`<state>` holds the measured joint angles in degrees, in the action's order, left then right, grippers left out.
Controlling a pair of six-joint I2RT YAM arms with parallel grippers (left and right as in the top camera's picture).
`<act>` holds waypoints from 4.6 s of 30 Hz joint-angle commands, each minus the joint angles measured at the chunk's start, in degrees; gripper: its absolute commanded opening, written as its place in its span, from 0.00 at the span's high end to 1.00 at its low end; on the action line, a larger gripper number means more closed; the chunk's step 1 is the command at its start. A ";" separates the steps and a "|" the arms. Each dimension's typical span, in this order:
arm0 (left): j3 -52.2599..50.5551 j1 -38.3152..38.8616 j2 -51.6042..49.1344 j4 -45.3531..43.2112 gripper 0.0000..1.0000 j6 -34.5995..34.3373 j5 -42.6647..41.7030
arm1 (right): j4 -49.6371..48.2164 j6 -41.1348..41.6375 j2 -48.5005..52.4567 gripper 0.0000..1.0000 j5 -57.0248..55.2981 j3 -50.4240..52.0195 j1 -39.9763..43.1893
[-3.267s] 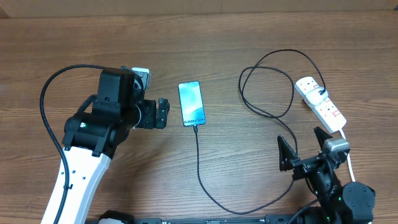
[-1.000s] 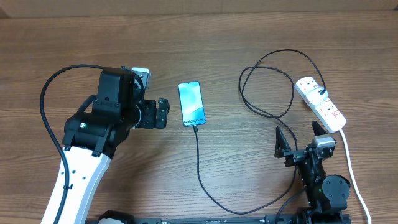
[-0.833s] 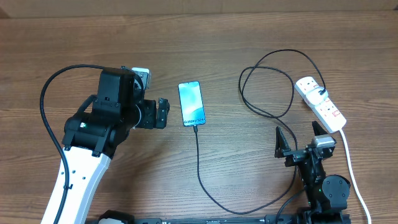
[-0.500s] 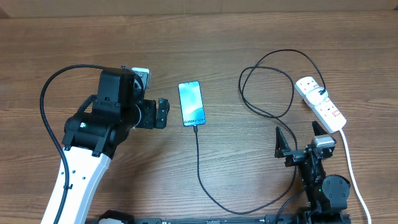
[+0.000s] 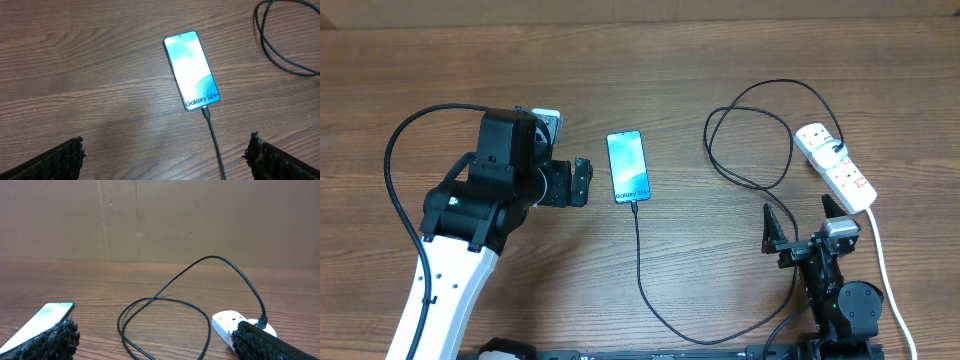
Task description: Plug charger to phone and switch on socket
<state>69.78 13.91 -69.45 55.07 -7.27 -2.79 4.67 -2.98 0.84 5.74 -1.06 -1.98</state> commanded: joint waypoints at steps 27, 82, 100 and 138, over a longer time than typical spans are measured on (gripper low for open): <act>0.02 -0.68 -0.13 2.16 0.01 0.90 0.92 | -0.26 -0.04 -0.68 0.00 0.07 0.61 -0.22; -49.79 -8.79 53.66 -34.23 0.00 12.22 -6.08 | -0.26 -0.04 -0.68 0.00 0.07 0.61 -0.22; -55.60 -9.90 65.85 -37.94 0.00 12.00 -3.02 | -0.26 -0.04 -0.68 0.00 0.07 0.61 -0.22; -69.51 -14.25 69.26 -50.53 0.01 6.69 0.37 | -0.26 -0.04 -0.68 0.00 0.07 0.61 -0.22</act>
<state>0.47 -0.10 -0.84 4.10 -0.08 -3.60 4.62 -2.98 0.80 5.76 -1.06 -1.96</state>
